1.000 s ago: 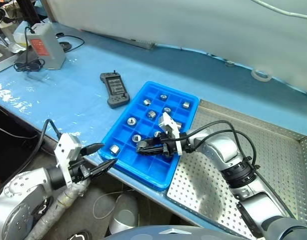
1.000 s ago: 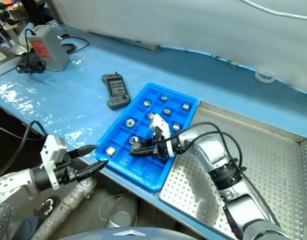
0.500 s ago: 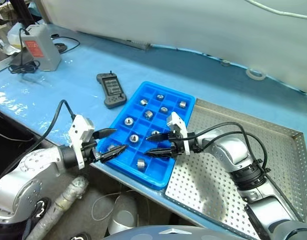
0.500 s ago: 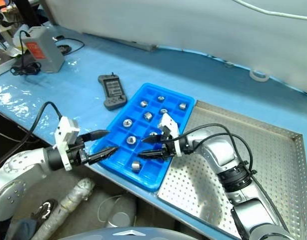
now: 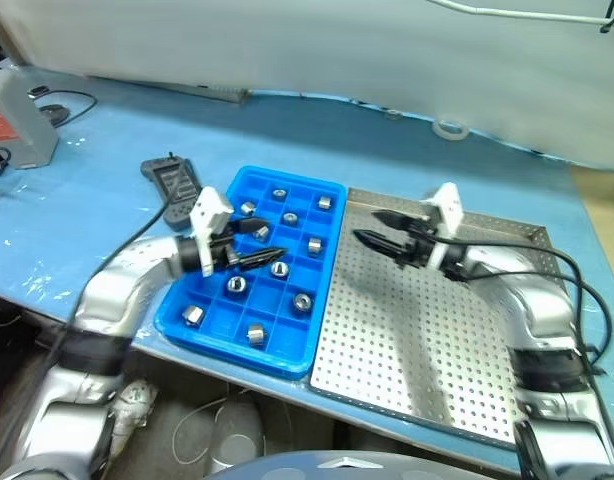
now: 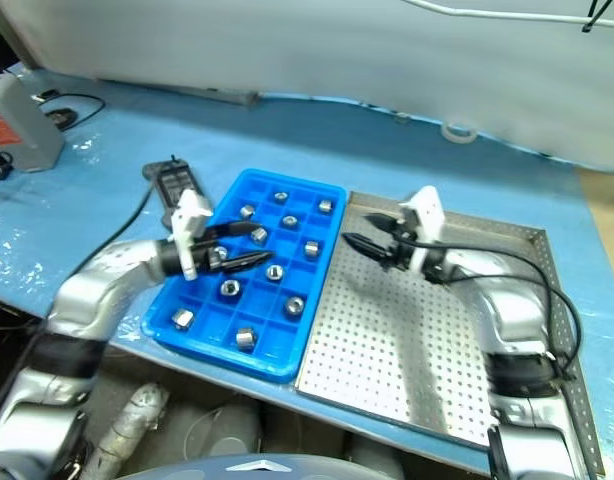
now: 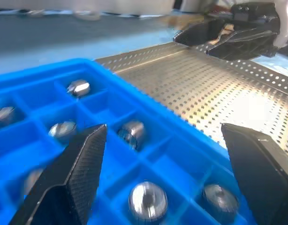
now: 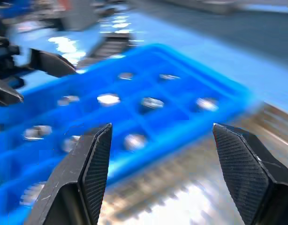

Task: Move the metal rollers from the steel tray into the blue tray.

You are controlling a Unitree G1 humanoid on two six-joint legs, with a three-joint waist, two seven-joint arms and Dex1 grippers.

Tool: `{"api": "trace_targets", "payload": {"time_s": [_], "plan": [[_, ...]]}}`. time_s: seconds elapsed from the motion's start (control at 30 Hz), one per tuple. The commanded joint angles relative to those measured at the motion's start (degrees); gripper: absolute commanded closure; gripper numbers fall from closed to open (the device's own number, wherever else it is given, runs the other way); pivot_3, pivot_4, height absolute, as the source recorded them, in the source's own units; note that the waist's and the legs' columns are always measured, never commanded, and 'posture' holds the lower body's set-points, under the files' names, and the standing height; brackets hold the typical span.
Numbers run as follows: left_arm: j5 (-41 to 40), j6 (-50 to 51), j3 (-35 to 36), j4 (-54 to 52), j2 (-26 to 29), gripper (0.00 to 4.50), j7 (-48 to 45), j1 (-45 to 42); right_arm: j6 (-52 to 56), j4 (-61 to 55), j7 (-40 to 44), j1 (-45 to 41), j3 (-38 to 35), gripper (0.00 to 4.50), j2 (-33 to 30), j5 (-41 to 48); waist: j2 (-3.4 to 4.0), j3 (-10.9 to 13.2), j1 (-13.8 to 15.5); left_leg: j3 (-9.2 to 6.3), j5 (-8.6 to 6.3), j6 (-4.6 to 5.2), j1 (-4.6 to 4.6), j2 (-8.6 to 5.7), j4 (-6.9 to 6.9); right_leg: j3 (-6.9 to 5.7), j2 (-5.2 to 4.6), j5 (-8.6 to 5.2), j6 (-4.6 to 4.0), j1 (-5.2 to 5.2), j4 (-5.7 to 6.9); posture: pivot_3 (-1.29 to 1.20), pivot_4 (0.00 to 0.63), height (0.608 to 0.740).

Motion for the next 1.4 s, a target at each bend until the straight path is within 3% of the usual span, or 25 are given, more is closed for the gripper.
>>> {"api": "trace_targets", "payload": {"time_s": [0.03,0.17,0.33,0.77,1.4], "plan": [[3.5,-7.2,-2.4,9.9,-4.9,0.42,-4.0,-6.7,-2.9,-6.1,-8.4,3.5,-5.9,0.94,2.1,-1.3,-0.01,0.0,-1.9,-0.01,0.0,0.0,-0.06,0.0,0.04,-0.01,0.01,0.01,0.0,-0.03,0.0,-0.2,0.15,0.74],[5.5,-10.6,-2.9,17.6,-10.0,0.42,-6.2,-11.6,-3.4,-9.5,-14.2,8.0,-8.7,0.94,4.7,-1.6,0.06,-0.1,-5.8,0.01,-0.01,0.05,-0.16,0.05,0.12,0.0,0.03,0.04,-0.02,-0.07,-0.07,-0.25,0.15,0.74],[7.4,-13.7,-2.1,22.8,-15.0,0.42,-5.2,-14.6,-3.9,-10.1,-18.2,10.2,-7.4,0.94,7.0,-3.0,0.23,-0.2,-7.5,0.05,-0.18,0.32,-0.18,0.14,0.1,-0.03,0.0,-0.04,-0.37,0.03,-0.41,-0.21,0.15,0.74],[6.4,-10.3,1.7,12.8,-12.3,0.42,-3.0,-7.7,-4.7,-0.1,-17.3,0.8,-5.1,0.94,5.5,-3.7,0.44,0.0,-5.5,0.13,-0.21,0.56,-0.33,0.18,0.21,-0.04,-0.21,0.11,-0.71,-0.02,-0.49,-0.07,0.15,0.74],[4.9,-4.2,2.2,1.9,-11.2,0.42,0.6,-2.8,-7.6,4.8,-18.2,-1.7,-2.3,0.94,7.2,-5.6,0.59,0.0,-4.7,0.12,-0.32,0.71,-0.48,0.13,0.21,-0.11,-0.25,0.11,-0.72,-0.08,-0.54,-0.01,0.15,0.74]]}}
